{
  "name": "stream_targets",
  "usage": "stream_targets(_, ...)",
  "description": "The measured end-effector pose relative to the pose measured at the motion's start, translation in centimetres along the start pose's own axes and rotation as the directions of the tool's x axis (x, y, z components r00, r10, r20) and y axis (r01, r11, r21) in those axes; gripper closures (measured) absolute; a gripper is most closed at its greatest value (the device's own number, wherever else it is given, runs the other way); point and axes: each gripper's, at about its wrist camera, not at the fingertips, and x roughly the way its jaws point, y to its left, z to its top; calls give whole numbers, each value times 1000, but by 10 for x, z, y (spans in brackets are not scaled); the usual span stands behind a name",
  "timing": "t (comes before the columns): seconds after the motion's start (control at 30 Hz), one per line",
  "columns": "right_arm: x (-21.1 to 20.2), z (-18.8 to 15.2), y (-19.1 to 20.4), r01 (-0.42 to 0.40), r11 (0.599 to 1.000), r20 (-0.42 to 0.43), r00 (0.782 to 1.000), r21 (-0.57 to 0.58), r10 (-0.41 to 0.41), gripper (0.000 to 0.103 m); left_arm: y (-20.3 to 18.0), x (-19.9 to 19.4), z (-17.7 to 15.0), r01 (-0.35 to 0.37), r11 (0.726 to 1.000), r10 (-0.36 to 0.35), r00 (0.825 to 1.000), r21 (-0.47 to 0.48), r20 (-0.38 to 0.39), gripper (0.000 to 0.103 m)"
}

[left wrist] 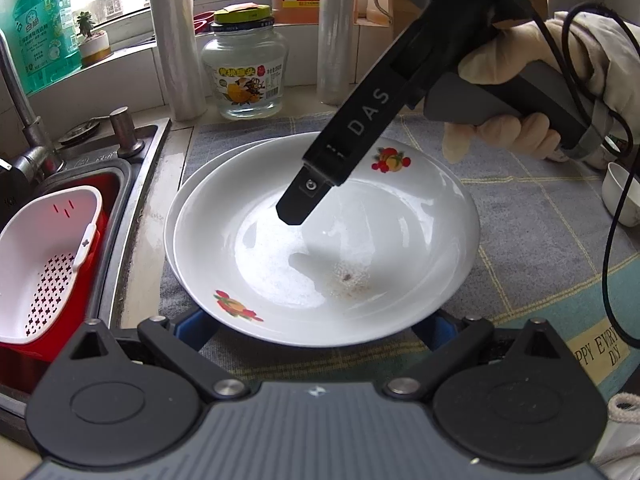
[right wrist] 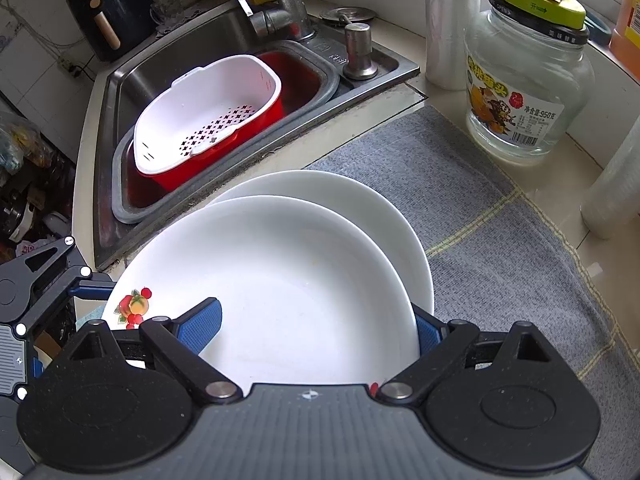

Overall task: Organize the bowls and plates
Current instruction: 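Lower the shallow floral plate onto the plate stack with the right gripper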

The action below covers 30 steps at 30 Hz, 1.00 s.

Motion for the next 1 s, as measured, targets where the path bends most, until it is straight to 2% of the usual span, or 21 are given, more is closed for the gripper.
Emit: stream_targets(1.0,24,10,15,46,996,-44,998,-80,-49,4,12,-9,0,-3,999,2,1000,-47,-14,3)
